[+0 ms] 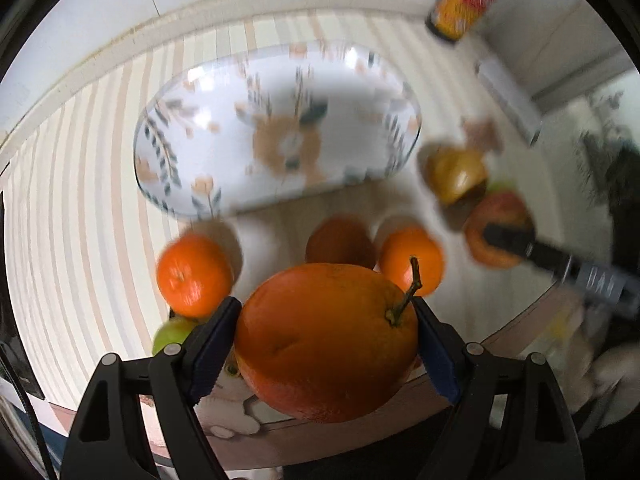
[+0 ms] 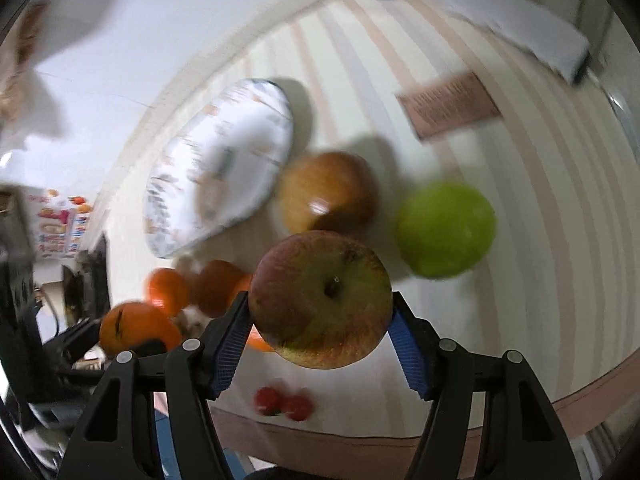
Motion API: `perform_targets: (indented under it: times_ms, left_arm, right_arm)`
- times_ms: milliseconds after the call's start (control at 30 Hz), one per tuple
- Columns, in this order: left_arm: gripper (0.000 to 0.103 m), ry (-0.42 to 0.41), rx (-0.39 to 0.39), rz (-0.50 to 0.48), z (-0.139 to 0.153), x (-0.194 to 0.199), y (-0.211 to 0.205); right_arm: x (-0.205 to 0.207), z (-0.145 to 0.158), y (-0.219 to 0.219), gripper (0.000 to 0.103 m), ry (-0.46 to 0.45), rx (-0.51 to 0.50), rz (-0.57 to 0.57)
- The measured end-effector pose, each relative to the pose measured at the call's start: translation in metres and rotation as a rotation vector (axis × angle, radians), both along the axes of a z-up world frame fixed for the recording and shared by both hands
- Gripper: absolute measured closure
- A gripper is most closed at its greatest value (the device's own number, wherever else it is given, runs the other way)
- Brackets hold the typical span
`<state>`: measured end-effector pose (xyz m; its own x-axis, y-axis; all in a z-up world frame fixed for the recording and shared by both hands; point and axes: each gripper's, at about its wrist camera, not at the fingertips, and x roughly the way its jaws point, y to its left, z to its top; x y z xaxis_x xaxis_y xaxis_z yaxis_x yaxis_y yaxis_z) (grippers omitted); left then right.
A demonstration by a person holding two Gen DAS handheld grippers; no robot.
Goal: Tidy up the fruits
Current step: 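Carry the red apple and large orange onto the deer plate and open both tools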
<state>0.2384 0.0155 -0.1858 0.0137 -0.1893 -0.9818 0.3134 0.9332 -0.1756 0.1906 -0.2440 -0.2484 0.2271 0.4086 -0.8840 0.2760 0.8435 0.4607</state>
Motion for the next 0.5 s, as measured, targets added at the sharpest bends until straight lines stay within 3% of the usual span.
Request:
perform_targets:
  times_ms: [67, 200, 300, 500]
  left_arm:
    - [0.02, -0.002, -0.041, 0.038, 0.009, 0.027, -0.004]
    - [0.02, 0.019, -0.074, 0.155, -0.002, 0.084, -0.018]
    - [0.02, 0.057, -0.032, 0.219, -0.026, 0.123, -0.017]
    - [0.02, 0.139, 0.02, 0.27, -0.068, 0.156, -0.02]
  right_arm:
    - [0.017, 0.014, 0.006, 0.034, -0.029, 0.025, 0.026]
    - [0.071, 0.019, 0.029, 0.034, -0.046, 0.036, 0.106]
    - [0.109, 0.002, 0.046, 0.034, -0.007, 0.004, 0.169]
    - [0.154, -0.033, 0.072, 0.034, 0.081, -0.033, 0.231]
